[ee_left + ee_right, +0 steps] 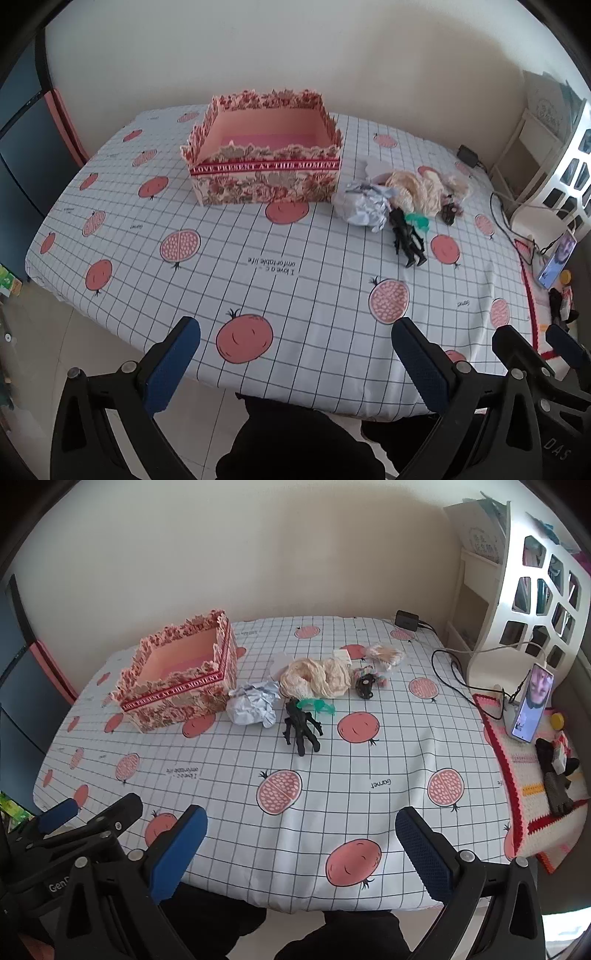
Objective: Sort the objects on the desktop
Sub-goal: 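Move both tools toward the paper ball and black action figure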
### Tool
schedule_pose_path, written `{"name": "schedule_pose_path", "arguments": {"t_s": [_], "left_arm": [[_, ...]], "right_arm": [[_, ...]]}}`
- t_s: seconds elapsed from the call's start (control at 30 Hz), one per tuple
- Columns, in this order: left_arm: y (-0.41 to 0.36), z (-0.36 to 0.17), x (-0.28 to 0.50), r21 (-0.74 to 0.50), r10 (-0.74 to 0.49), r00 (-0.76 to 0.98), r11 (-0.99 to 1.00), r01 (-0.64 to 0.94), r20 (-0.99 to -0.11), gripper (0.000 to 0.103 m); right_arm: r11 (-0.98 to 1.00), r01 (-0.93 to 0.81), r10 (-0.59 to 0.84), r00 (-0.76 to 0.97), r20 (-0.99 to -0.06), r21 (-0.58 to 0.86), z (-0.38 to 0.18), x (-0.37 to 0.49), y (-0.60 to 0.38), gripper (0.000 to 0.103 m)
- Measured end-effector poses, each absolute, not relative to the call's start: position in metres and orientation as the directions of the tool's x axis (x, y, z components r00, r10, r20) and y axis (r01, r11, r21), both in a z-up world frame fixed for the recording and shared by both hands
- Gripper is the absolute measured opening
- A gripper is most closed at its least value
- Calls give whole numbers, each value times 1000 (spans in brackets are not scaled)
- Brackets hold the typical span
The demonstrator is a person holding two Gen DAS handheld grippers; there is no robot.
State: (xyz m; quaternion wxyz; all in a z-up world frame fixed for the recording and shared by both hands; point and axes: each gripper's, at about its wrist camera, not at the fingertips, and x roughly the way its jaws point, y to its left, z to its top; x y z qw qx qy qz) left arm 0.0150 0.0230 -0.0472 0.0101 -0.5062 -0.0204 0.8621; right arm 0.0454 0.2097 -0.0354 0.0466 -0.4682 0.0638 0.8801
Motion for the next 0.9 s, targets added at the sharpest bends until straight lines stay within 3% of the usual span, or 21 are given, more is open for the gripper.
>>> {"name": "schedule_pose_path", "arguments": {"t_s": [0.9], "left_arm": [[34, -52, -17, -1, 1, -456, -1000, -1, -890, 103]], "right_arm": [[-983, -160, 14, -539, -842, 86, -45, 17, 220, 103]]}}
